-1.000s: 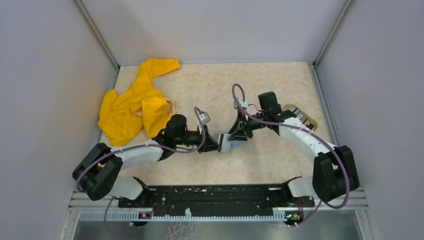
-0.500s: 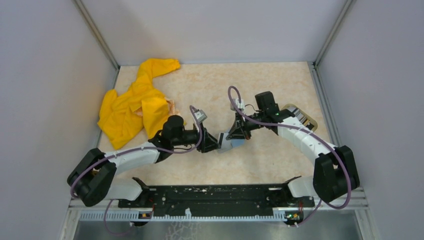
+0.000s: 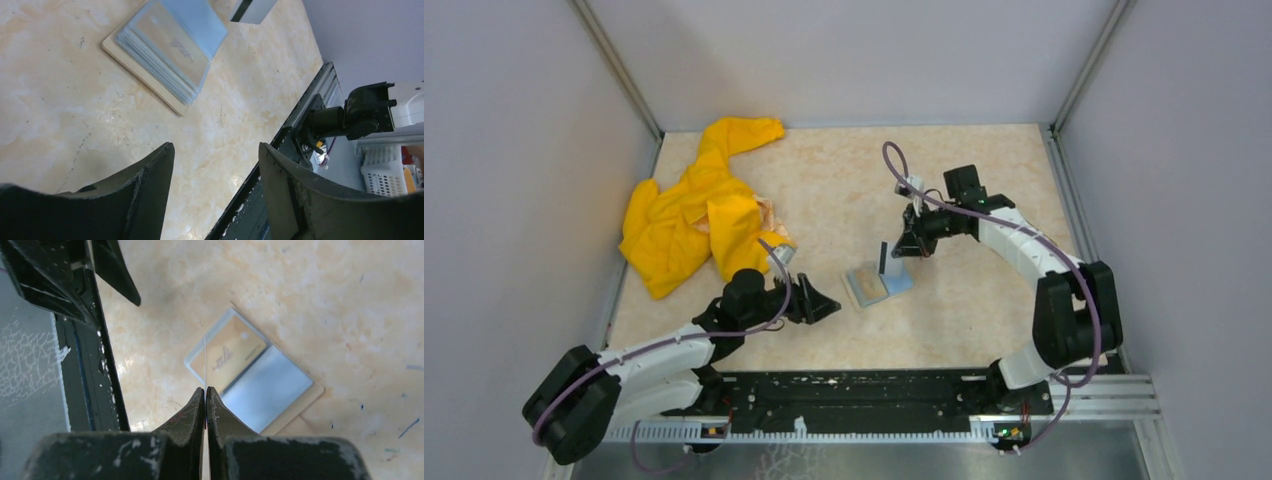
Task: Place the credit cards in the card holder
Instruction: Pick up the credit card from the storage box, then insert the credit card into the card holder.
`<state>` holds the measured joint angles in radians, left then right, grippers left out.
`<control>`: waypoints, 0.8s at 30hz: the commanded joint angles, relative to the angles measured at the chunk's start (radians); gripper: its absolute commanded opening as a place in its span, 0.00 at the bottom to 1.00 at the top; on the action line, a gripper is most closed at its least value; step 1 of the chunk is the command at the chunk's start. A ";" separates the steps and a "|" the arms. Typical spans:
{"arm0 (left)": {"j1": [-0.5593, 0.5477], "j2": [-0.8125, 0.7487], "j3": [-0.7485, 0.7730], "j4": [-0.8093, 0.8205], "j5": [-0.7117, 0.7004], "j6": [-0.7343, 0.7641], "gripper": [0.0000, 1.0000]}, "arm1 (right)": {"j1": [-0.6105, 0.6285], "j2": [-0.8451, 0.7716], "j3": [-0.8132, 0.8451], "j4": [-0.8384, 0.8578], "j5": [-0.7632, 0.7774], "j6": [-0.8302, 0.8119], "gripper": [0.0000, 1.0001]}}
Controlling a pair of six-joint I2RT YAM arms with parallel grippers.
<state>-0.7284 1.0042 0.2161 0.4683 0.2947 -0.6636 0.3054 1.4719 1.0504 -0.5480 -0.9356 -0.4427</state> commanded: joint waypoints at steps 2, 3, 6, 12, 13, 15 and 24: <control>-0.001 0.037 0.042 0.047 -0.037 -0.157 0.55 | -0.057 0.111 0.073 -0.071 0.011 0.061 0.00; -0.004 0.064 0.067 0.046 -0.038 -0.157 0.53 | -0.059 0.125 0.074 -0.071 0.007 0.065 0.00; -0.031 0.152 0.150 0.067 -0.041 -0.147 0.48 | -0.061 0.160 0.078 -0.060 0.002 0.084 0.00; -0.066 0.403 0.309 0.072 -0.033 -0.093 0.32 | -0.086 0.217 0.082 -0.049 -0.030 0.111 0.00; -0.068 0.440 0.324 0.079 -0.030 -0.086 0.31 | -0.091 0.224 0.083 -0.046 -0.039 0.114 0.00; -0.068 0.508 0.345 0.099 -0.030 -0.072 0.28 | -0.092 0.230 0.084 -0.047 -0.046 0.113 0.00; -0.068 0.653 0.399 0.034 -0.054 0.032 0.23 | -0.092 0.287 0.095 -0.069 -0.098 0.105 0.00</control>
<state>-0.7921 1.6573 0.5934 0.5308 0.2649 -0.6994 0.2176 1.7378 1.1019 -0.6178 -0.9733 -0.3386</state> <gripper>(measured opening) 0.242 0.007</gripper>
